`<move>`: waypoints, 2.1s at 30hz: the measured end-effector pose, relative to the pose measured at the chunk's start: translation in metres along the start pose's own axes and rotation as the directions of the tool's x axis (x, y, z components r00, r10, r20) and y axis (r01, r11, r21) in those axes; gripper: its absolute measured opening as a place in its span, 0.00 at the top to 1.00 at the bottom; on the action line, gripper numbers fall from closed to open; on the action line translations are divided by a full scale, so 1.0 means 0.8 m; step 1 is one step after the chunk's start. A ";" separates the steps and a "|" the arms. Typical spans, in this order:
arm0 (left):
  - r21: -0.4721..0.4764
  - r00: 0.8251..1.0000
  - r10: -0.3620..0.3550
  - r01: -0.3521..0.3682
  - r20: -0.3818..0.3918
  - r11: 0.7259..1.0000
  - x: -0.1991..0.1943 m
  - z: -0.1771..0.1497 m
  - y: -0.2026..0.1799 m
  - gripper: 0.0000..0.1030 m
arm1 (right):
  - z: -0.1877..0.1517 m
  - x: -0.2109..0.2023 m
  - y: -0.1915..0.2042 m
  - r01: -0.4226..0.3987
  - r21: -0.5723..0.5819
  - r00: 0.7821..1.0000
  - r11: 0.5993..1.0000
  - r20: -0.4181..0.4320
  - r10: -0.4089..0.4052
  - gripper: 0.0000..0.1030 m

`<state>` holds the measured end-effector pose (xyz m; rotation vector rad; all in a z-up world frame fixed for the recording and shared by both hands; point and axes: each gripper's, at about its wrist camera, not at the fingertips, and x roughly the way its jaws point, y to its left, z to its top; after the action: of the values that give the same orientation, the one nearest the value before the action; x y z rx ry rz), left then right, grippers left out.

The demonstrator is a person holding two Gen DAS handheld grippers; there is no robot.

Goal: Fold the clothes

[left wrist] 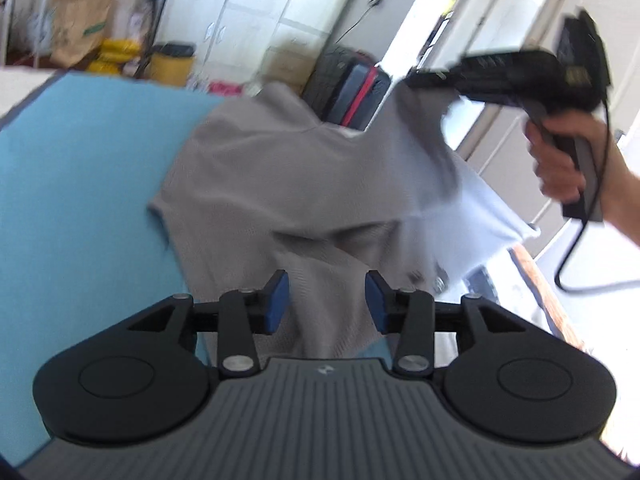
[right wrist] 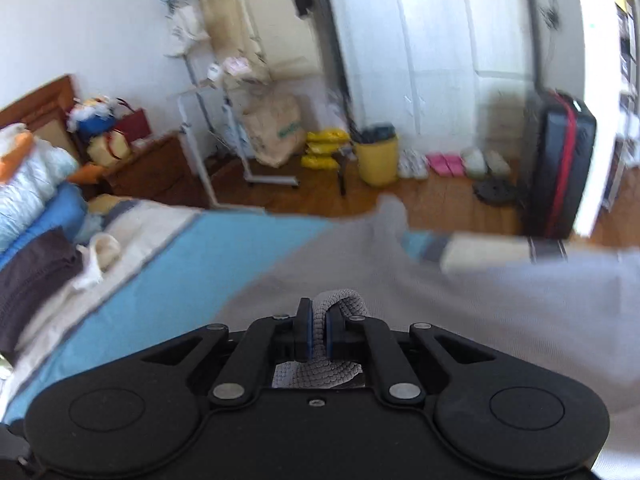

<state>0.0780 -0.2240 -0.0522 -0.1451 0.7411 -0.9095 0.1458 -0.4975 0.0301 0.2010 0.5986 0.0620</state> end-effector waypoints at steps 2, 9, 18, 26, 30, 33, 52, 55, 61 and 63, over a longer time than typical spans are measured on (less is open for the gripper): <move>0.002 1.000 -0.010 0.010 0.004 1.000 0.006 -0.001 0.002 0.44 | 0.015 0.006 0.007 -0.012 -0.036 1.000 0.999 -0.006 0.012 0.91; -0.074 0.996 0.052 -0.058 -0.075 0.996 0.034 -0.019 0.026 0.40 | -0.003 0.060 0.007 0.067 -0.057 0.983 0.996 -0.165 -0.076 0.91; 0.019 0.990 0.138 -0.137 -0.023 0.990 0.044 -0.030 0.001 0.90 | -0.039 0.020 -0.071 0.036 0.196 0.984 0.980 -0.177 0.000 0.58; -0.085 0.998 0.058 -0.057 0.009 0.995 0.046 -0.027 0.003 0.54 | -0.193 -0.092 -0.186 0.126 0.535 0.986 0.836 -0.163 -0.044 0.57; -0.191 1.000 0.014 -0.010 0.018 0.982 0.059 -0.034 0.022 0.43 | -0.256 -0.143 -0.237 0.171 0.631 0.985 0.757 -0.116 -0.125 0.58; -0.200 0.997 0.057 -0.066 -0.050 0.978 0.078 -0.037 0.028 0.43 | -0.281 -0.172 -0.271 0.158 0.719 0.981 0.676 -0.035 -0.192 0.55; -0.176 0.987 0.161 -0.155 0.019 0.972 0.032 -0.026 0.004 0.96 | -0.214 -0.219 -0.330 0.498 0.611 0.782 0.615 -0.011 -0.623 0.93; -0.154 0.990 0.122 -0.110 0.073 0.982 -0.007 -0.027 -0.013 0.96 | -0.212 -0.254 -0.311 0.547 0.543 0.756 0.637 0.008 -0.655 0.93; -0.142 0.972 0.201 -0.183 0.125 0.973 -0.058 -0.039 -0.020 0.96 | -0.227 -0.311 -0.288 0.543 0.451 0.790 0.708 0.012 -0.613 0.93; -0.188 0.972 0.197 -0.171 0.128 0.967 -0.074 -0.042 -0.015 0.96 | -0.231 -0.324 -0.278 0.547 0.420 0.790 0.724 0.026 -0.613 0.93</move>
<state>0.0259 -0.1802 -0.0413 -0.2909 0.6853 -0.6477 -0.1725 -0.7142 -0.0216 0.3967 0.4806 -0.6982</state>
